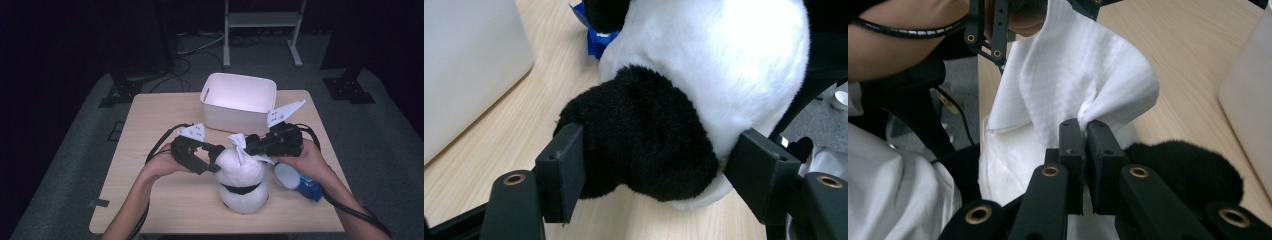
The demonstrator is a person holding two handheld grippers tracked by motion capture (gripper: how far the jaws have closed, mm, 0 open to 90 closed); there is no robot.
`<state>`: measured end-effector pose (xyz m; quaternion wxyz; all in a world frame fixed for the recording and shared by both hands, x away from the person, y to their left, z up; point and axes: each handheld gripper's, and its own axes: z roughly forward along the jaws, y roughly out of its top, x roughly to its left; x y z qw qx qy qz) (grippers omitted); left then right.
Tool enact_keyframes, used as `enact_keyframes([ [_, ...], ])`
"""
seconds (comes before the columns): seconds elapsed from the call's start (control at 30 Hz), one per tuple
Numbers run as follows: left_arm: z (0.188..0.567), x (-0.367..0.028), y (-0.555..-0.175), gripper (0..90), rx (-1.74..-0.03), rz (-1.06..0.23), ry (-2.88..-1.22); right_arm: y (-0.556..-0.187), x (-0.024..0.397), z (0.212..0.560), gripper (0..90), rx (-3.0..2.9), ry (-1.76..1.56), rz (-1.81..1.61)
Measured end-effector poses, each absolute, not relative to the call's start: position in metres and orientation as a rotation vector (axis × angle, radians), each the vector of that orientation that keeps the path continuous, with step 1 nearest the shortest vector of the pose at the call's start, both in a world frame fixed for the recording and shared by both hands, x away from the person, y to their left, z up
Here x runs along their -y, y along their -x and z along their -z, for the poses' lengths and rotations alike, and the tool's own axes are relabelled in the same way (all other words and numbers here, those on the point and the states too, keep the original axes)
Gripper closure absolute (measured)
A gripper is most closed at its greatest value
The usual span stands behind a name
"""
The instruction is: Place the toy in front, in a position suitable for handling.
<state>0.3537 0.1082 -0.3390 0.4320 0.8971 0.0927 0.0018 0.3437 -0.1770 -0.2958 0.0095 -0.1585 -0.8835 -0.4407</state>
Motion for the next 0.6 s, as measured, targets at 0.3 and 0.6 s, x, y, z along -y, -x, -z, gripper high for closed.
enact_keyframes([
  [0.3,0.337,-0.103,-0.350,25.0,-0.231,-0.013,-2.239,-0.341,0.152,0.278,85.2,2.828,0.419,1.278],
  [0.6,0.336,-0.095,-0.347,23.3,-0.213,-0.023,-2.235,-0.338,0.134,0.271,84.9,2.868,0.353,1.200],
])
